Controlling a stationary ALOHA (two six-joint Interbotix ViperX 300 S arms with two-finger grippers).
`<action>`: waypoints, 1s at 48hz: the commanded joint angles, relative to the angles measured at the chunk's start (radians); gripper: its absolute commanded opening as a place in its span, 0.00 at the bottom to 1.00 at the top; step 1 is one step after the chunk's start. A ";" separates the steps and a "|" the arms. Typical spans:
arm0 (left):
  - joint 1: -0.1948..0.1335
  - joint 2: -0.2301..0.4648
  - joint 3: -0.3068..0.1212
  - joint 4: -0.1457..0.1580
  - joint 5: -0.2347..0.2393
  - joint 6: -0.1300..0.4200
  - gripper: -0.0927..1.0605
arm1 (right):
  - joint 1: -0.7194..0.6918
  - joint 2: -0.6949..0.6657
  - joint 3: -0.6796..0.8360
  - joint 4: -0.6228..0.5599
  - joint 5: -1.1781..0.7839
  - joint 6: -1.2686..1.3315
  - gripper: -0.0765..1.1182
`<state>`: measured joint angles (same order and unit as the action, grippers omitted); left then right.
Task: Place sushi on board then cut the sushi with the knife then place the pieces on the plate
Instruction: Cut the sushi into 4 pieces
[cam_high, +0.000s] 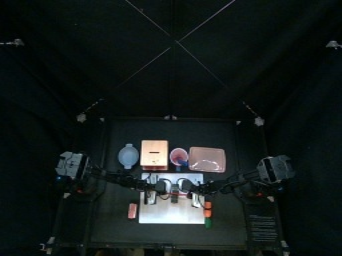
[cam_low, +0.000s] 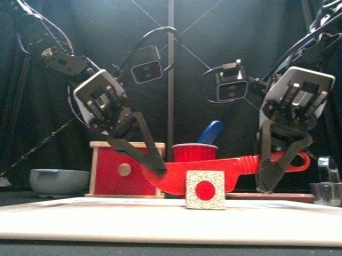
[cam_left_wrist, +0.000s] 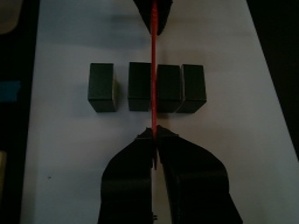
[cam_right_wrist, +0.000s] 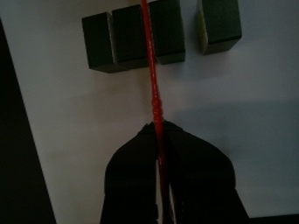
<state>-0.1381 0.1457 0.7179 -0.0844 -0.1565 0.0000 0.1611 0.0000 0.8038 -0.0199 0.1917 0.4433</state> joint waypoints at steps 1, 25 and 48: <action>-0.012 0.006 -0.018 -0.021 -0.002 0.000 0.44 | 0.009 -0.003 -0.017 0.014 -0.005 0.003 0.40; -0.031 -0.037 -0.018 -0.043 -0.002 0.006 0.44 | 0.029 -0.018 -0.048 0.023 0.023 0.003 0.40; -0.034 -0.163 0.012 0.028 -0.002 0.005 0.44 | 0.032 -0.138 -0.058 -0.005 0.069 0.003 0.40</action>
<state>-0.1641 0.0153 0.7363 -0.0629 -0.1519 0.0031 0.1917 -0.0951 0.7639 -0.0368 0.2638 0.4464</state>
